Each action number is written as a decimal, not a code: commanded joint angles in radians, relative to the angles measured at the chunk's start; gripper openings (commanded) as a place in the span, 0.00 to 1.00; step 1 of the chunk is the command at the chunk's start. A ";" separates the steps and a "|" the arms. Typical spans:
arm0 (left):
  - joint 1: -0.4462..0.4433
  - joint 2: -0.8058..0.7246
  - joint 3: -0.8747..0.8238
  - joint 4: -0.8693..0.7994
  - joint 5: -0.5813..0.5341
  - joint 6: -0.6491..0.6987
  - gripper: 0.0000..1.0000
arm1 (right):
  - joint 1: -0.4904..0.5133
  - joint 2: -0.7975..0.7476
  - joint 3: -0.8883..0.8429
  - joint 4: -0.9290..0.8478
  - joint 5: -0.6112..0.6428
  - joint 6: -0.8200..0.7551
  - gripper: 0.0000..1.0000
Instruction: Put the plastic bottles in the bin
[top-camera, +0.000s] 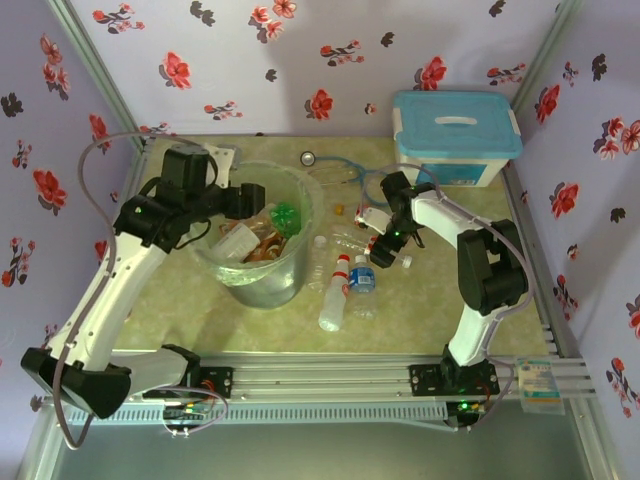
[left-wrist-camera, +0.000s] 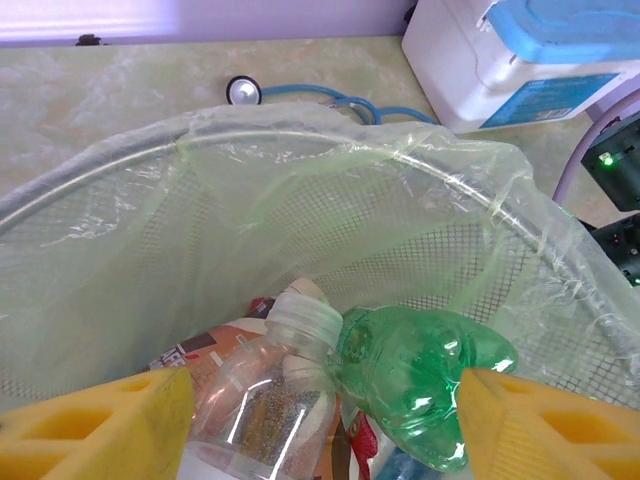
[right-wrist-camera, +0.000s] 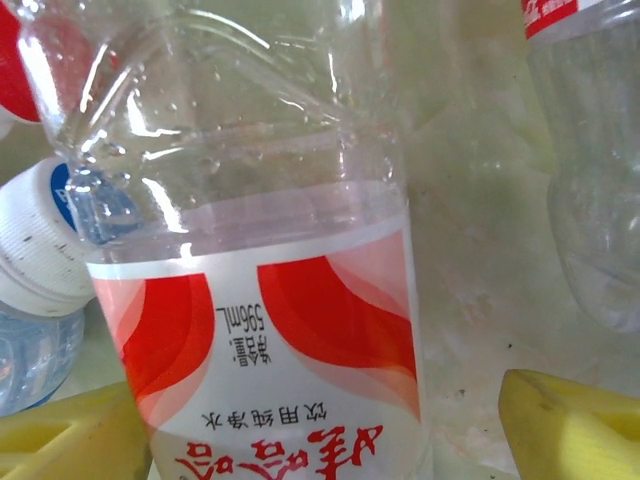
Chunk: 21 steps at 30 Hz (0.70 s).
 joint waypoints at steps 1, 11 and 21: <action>0.015 -0.014 -0.015 0.030 -0.005 -0.021 0.71 | -0.002 0.006 -0.008 0.002 -0.004 -0.002 0.86; 0.018 0.014 0.005 0.050 -0.006 -0.021 0.71 | -0.002 -0.012 0.015 -0.034 0.011 -0.010 0.75; 0.020 0.000 0.005 0.050 -0.006 -0.032 0.72 | -0.003 -0.051 0.052 -0.075 -0.004 -0.009 0.65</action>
